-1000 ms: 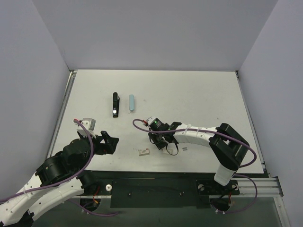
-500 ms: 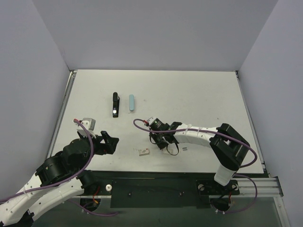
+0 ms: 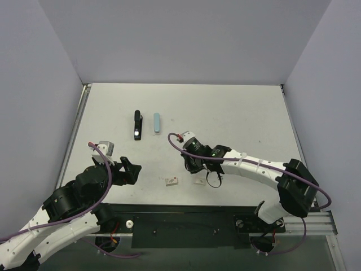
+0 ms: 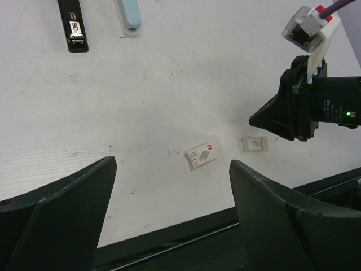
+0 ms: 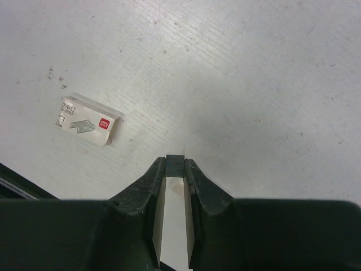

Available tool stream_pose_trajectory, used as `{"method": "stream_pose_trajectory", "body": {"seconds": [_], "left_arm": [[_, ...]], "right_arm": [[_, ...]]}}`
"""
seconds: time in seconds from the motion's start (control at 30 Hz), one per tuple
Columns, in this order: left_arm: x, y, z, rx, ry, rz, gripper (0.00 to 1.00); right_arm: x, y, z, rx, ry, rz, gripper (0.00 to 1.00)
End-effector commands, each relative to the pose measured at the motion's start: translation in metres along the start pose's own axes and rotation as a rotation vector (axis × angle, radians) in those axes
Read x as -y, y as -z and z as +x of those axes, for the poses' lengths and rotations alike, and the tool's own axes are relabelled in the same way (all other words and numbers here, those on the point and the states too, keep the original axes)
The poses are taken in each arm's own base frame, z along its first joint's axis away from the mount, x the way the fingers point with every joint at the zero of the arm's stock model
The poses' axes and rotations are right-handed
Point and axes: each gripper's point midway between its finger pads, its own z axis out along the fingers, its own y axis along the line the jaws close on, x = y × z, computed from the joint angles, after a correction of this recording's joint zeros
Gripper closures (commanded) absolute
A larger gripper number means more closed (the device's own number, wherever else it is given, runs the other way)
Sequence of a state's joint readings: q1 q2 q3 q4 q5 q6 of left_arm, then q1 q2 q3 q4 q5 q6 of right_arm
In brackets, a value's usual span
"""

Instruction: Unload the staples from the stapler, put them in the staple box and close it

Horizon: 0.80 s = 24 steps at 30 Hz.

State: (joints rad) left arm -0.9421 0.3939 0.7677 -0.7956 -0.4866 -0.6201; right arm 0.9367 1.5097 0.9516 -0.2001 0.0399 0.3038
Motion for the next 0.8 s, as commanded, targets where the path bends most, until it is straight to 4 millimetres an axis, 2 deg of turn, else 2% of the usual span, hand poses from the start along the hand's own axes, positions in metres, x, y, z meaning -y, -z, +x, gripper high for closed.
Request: {"method": "stream_pose_trajectory", "body": {"seconds": [0.0, 0.13, 0.27, 0.57, 0.77], "left_arm": [[0.002, 0.006, -0.011, 0.028, 0.009, 0.006, 0.08], [0.002, 0.006, -0.011, 0.028, 0.01, 0.008, 0.08], [0.002, 0.007, -0.011, 0.027, 0.01, 0.013, 0.08], [0.002, 0.008, -0.011, 0.029, 0.014, 0.016, 0.08], [0.002, 0.008, -0.01, 0.028, 0.016, 0.018, 0.08]], "right_arm": [[0.008, 0.019, 0.006, 0.025, -0.078, 0.073, 0.89], [0.002, 0.032, 0.007, 0.063, -0.131, 0.109, 0.87], [0.002, 0.035, 0.013, 0.075, -0.204, 0.144, 0.87], [0.022, 0.027, 0.034, 0.14, -0.36, 0.265, 0.89], [0.021, 0.02, 0.041, 0.153, -0.435, 0.268, 0.92]]}}
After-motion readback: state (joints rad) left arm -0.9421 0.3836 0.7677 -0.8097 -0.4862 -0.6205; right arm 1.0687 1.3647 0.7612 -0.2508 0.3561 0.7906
